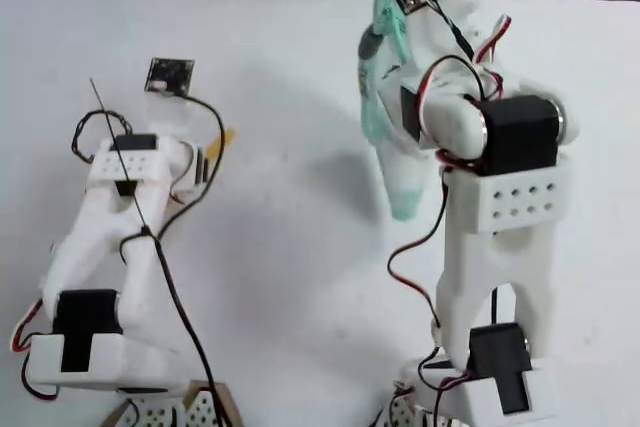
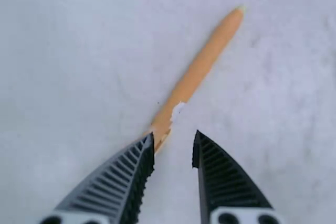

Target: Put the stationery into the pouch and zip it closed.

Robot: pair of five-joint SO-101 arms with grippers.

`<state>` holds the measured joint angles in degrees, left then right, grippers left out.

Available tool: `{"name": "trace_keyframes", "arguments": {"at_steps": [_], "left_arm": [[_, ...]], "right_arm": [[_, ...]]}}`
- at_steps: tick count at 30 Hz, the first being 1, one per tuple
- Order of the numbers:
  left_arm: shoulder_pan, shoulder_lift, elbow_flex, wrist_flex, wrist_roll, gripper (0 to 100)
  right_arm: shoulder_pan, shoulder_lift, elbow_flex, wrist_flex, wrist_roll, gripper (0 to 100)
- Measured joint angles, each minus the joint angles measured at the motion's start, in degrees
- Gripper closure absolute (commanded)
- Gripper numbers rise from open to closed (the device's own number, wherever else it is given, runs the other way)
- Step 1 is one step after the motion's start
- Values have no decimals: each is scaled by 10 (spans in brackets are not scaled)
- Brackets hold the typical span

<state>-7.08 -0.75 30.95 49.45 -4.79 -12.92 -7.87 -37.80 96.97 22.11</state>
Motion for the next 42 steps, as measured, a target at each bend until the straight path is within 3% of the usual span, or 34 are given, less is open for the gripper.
{"name": "trace_keyframes", "arguments": {"at_steps": [8, 19, 25, 31, 37, 42], "left_arm": [[0, 0, 0, 0, 0, 861], [0, 0, 0, 0, 0, 856], [0, 0, 0, 0, 0, 766], [0, 0, 0, 0, 0, 763], [0, 0, 0, 0, 0, 762], [-6, 0, 0, -25, 0, 762]], "right_arm": [[-23, 4, 19, -25, -47, 980], [-44, 4, 139, -78, -48, 980], [-49, -18, 170, -84, -50, 980], [-77, -68, 247, -84, -50, 975], [-104, -115, 324, -84, -50, 834], [-110, -156, 327, -73, -51, 817]]}}
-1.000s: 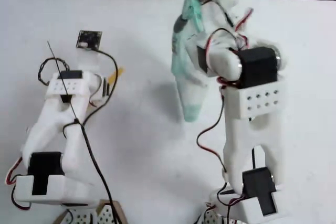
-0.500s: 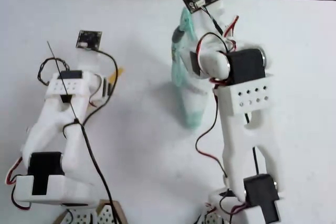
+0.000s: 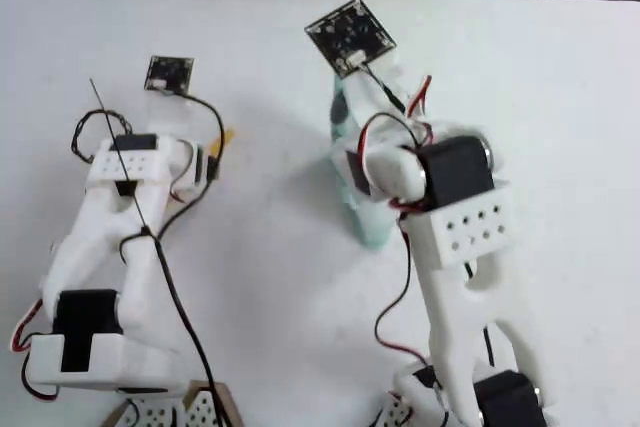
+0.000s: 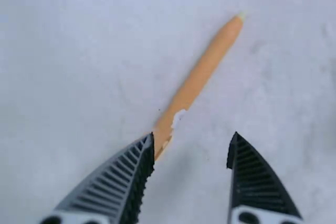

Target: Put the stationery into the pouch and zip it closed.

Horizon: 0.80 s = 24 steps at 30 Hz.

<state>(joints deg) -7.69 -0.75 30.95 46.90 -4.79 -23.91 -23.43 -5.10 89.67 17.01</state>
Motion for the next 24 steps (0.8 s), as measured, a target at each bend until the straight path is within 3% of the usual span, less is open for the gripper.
{"name": "trace_keyframes", "arguments": {"at_steps": [9, 18, 24], "left_arm": [[6, 72, -18, -26, -23, 766], [4, 284, -300, 156, -26, 767], [4, 396, -479, 265, -85, 782]], "right_arm": [[1, -61, 0, 0, 0, 817], [1, -70, -9, 0, 0, 818], [1, -70, -54, 20, -1, 818]]}}
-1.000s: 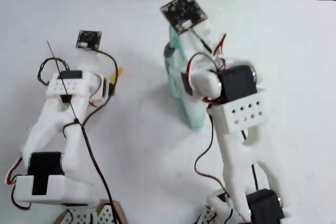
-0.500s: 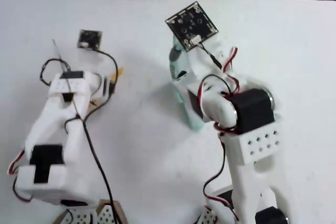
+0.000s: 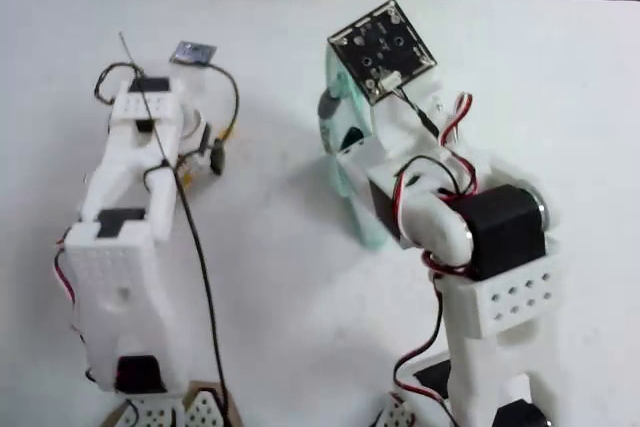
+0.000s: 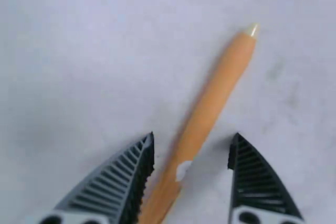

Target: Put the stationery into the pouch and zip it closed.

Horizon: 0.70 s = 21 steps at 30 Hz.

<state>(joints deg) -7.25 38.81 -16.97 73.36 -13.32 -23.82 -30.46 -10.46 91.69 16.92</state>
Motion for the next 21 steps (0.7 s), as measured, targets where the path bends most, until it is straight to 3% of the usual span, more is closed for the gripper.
{"name": "trace_keyframes", "arguments": {"at_steps": [8, 16, 21], "left_arm": [[8, 84, -145, 76, -4, 942], [5, 133, -247, 142, -4, 977], [7, 136, -329, 224, -3, 977]], "right_arm": [[-1, 0, -2, 2, 0, 818], [20, 0, -2, 2, 0, 818], [41, 0, -2, 2, 0, 818]]}}
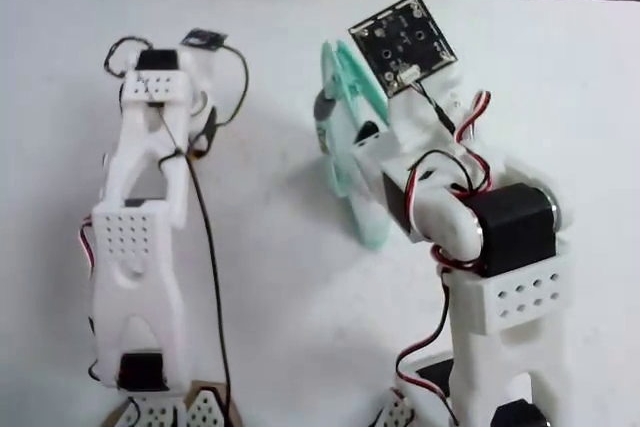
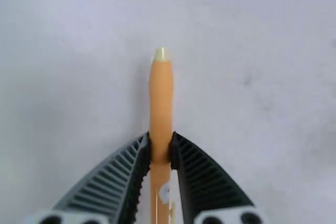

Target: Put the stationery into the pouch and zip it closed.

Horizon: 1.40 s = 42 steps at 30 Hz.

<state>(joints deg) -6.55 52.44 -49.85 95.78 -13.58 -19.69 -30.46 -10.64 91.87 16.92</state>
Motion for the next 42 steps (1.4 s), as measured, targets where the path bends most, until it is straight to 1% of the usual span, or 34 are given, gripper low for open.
{"name": "trace_keyframes", "arguments": {"at_steps": [3, 8, 12, 15, 20, 24, 26, 29, 35, 42], "left_arm": [[18, 0, -65, 53, 0, 977], [44, -25, -91, 63, 0, 977], [69, -97, -91, 64, 4, 977], [94, -161, -91, 64, 27, 977], [164, -247, -91, 64, 57, 977], [233, -259, -69, 64, 90, 977], [251, -258, -62, 64, 95, 977], [252, -259, -62, 64, 95, 977], [254, -259, -62, 64, 95, 977], [253, -259, -62, 64, 95, 977]], "right_arm": [[18, 0, 0, 0, 0, 818], [32, -3, -23, 0, 0, 818], [30, -14, -58, 17, 0, 818], [31, 0, -50, 19, 0, 818], [31, 53, -38, 19, 0, 818], [32, 57, -38, 19, 0, 818], [44, 53, -38, 19, 0, 818], [63, 33, -38, 19, 3, 818], [69, -5, -38, 19, 18, 818], [52, 36, -38, 14, 18, 818]]}}
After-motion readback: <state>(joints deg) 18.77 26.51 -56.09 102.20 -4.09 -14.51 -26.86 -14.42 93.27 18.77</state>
